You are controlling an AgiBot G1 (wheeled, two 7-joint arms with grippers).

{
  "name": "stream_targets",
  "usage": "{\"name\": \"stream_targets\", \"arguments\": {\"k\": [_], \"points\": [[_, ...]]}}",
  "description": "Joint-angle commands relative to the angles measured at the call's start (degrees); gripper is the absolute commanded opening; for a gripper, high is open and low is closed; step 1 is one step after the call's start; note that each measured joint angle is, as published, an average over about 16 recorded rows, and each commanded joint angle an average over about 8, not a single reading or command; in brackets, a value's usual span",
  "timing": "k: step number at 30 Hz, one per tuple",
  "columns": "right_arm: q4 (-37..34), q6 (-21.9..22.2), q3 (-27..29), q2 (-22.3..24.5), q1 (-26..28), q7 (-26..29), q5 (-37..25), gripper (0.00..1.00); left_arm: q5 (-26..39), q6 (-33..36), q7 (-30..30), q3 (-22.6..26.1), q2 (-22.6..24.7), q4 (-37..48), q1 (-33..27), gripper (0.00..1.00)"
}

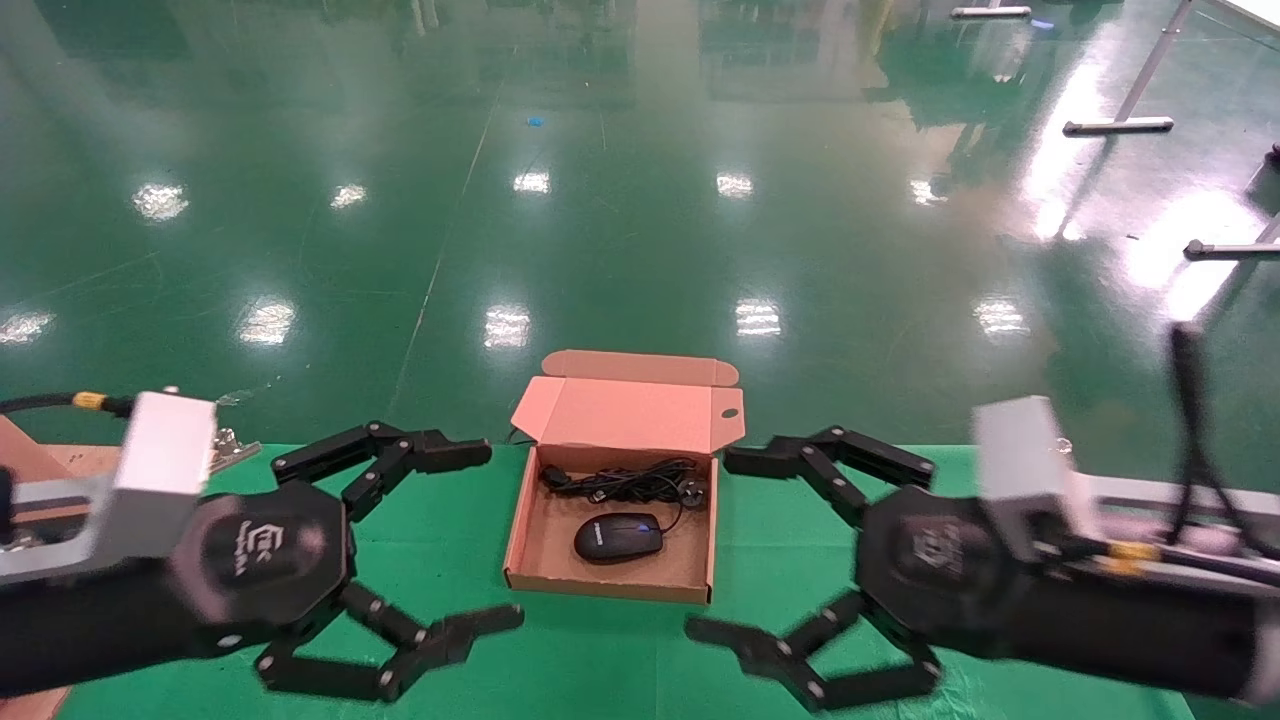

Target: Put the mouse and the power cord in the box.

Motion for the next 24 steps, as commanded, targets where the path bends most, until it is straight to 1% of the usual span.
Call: {"name": "stream_targets", "arguments": {"k": [1,6,11,15,24], "points": [[1.41,-1.53,1.57,1.44,-1.03,1.37,1.31,1.00,-0.63,2.00,-1.10,-1.30,0.02,-0.43,0.39,1.00],[4.84,-5.24,5.38,4.93,-3.55,4.70,4.48,1.00,-2.20,6.96,-3.83,-4.54,0.08,-1.50,1.35,1.00],[7.16,-7.76,7.99,7.27,-5.15,6.65,6.60,1.00,-3.36,10.68,-5.74,-6.99,0.11,-2.29,2.05,1.00],[7.76,-8.41,8.69,7.86,-5.53,6.95,7.16,1.00,-3.80,11.90,-6.23,-7.82,0.11,-2.55,2.30,1.00],[7.24,-7.82,8.08,7.35,-5.27,6.68,6.73,1.00,-3.61,11.00,-5.83,-7.21,0.11,-2.36,2.19,1.00]]}}
